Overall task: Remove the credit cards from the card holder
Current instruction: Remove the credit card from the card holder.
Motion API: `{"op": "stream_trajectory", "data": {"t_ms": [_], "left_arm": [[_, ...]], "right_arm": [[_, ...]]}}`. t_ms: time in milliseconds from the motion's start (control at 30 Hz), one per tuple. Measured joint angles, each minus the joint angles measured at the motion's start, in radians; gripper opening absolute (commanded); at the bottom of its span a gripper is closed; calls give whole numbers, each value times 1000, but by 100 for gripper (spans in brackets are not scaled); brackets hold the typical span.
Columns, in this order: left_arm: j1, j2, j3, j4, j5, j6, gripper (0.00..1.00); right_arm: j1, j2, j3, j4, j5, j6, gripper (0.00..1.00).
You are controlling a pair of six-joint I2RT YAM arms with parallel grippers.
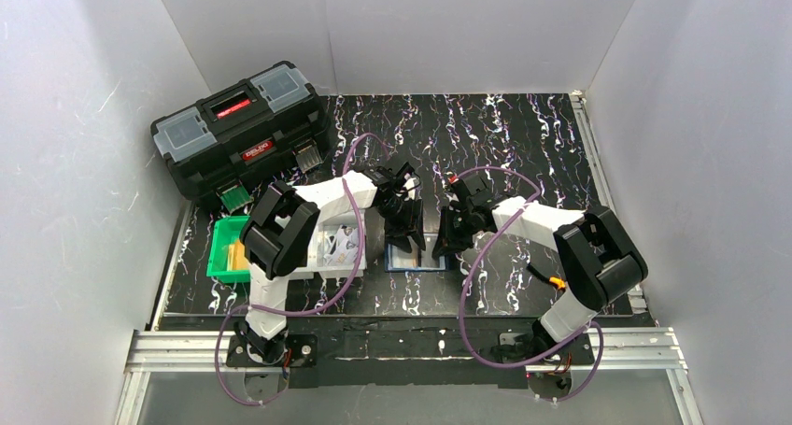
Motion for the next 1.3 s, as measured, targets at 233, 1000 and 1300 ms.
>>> {"op": "stream_trajectory", "data": {"t_ms": [233,1000,1300], "left_arm": [[0,22,-1,21,13,-4,40],[2,29,-38,68,42,-16,28],[10,29,-60,90,51,-28,10]], "right_arm": [[0,-48,8,-77,55,-2,32],[0,18,34,-91,40,1,15],[-1,27,37,-93,37,2,12]]}}
